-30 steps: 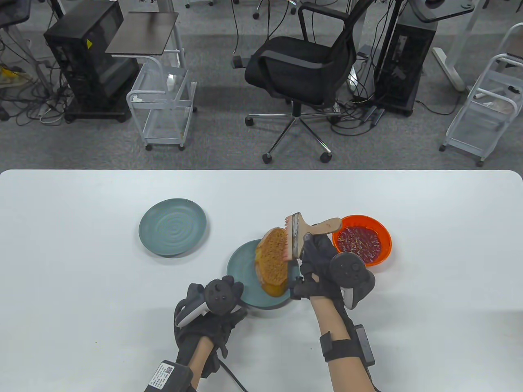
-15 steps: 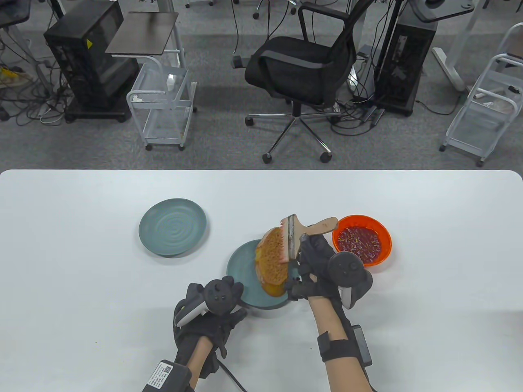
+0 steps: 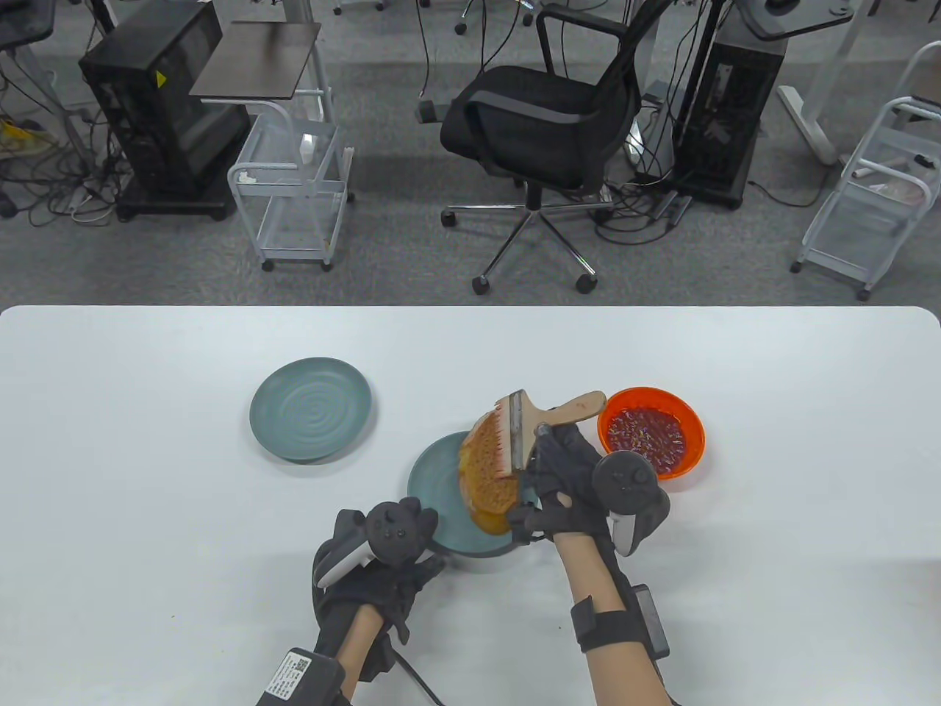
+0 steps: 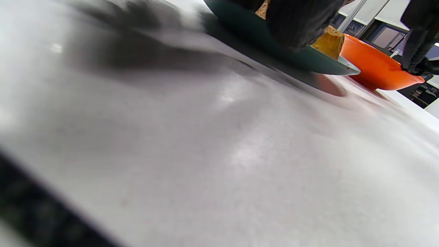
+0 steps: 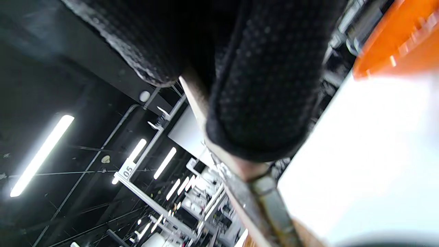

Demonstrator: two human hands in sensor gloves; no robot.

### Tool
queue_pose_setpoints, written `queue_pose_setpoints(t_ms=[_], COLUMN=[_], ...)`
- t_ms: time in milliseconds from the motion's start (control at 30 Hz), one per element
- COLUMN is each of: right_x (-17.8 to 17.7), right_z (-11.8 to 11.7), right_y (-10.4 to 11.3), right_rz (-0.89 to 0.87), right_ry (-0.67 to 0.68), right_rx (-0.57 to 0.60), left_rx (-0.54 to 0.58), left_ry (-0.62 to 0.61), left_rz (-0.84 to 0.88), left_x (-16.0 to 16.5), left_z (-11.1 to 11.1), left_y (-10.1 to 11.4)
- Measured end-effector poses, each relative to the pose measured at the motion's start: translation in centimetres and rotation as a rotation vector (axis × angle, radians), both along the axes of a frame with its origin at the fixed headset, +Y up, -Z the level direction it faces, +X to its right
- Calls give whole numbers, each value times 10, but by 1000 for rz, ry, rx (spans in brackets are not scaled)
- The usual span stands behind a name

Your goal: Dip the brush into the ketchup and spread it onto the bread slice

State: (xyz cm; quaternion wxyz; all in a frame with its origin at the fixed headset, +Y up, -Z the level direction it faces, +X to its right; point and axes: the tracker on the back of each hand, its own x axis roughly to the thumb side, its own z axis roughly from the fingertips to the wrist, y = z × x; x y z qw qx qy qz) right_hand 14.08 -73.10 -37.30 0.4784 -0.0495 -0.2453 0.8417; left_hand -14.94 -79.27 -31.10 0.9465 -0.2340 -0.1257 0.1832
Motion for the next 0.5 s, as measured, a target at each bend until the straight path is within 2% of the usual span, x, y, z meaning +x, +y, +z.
queue_pose_setpoints(t_ms=[100, 233, 367, 433, 500], right_x=[5, -14, -19, -13, -3], right_z=[1, -2, -2, -1, 2], right_y=[2, -15, -18, -12, -1], right_rz=[-78, -225, -199, -158, -41], right_ry=[-14, 66, 58, 33, -28], right_rx=[22, -103, -125, -92, -28], left_rx=[1, -2, -7, -10, -13], left_ry=[3, 3, -2, -1, 0], left_rz=[-1, -3, 13, 17, 17], left_x=[0, 1, -2, -3, -3], left_z=[0, 0, 0, 1, 1], left_y=[0, 0, 0, 0, 0])
